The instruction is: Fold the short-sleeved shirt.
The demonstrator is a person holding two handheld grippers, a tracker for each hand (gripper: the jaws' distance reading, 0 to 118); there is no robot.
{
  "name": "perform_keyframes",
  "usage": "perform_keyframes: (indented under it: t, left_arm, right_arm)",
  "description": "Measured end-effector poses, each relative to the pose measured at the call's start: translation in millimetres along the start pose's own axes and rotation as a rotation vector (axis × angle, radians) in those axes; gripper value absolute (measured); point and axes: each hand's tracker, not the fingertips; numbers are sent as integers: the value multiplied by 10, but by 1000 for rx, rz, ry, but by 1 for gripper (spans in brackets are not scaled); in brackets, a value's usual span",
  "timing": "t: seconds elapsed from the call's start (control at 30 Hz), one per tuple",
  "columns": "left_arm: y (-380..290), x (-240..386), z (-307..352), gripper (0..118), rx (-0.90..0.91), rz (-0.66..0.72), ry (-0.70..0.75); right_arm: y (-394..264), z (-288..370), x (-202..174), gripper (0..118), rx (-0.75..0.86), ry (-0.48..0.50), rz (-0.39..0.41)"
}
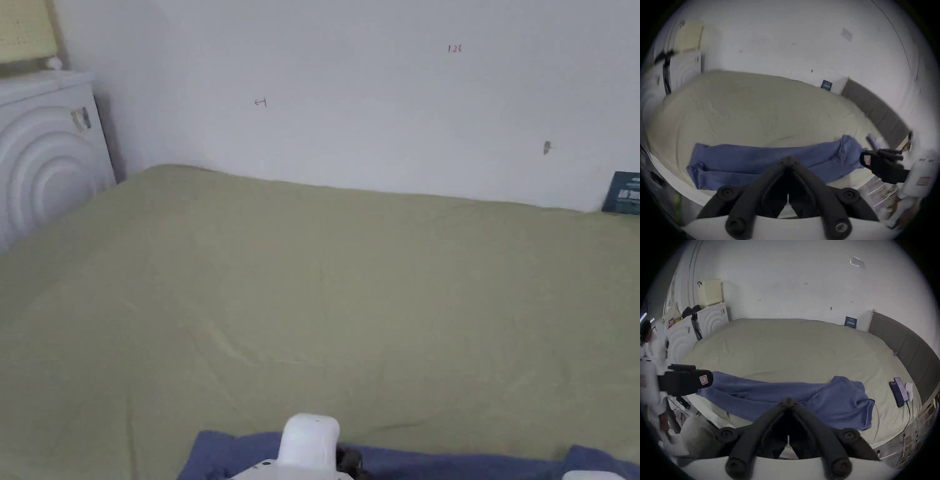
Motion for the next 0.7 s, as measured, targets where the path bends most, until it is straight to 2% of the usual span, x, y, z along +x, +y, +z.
perform_keyframes:
  t: [0.03,0.07,0.1,0.13,0.17,0.2,0.3,0.43,0.6,0.7]
  left_arm:
    - [67,-250,24,0,-14,104,-71]
    - [120,-488,37,5,-27,185,-145]
    - [181,-781,43,21,-29,257,-227]
    - [251,-1043,48,63,-38,324,-297]
    - [288,-1246,59,97,-70,360,-268]
    - [315,-1468,80,118,-87,389,-258]
    - [307,-2001,222,118,-54,455,-229]
    - [33,-2506,157,118,-160,583,-188]
    - [-188,-2639,-39,118,-155,752,-268]
    - [-203,-2580,-51,118,-131,766,-278]
  right_arm:
    - [47,33,67,1,11,21,-12]
    - [87,57,121,1,15,31,-19]
    - [125,80,179,1,23,41,-30]
    - [162,105,229,1,28,50,-32]
    - [190,120,263,1,30,53,-33]
    - [218,130,301,1,32,57,-35]
    - [264,151,360,1,46,62,-57]
    - [284,124,394,1,40,79,-81]
    - [301,97,369,1,21,91,-83]
    - [313,96,355,1,28,113,-102]
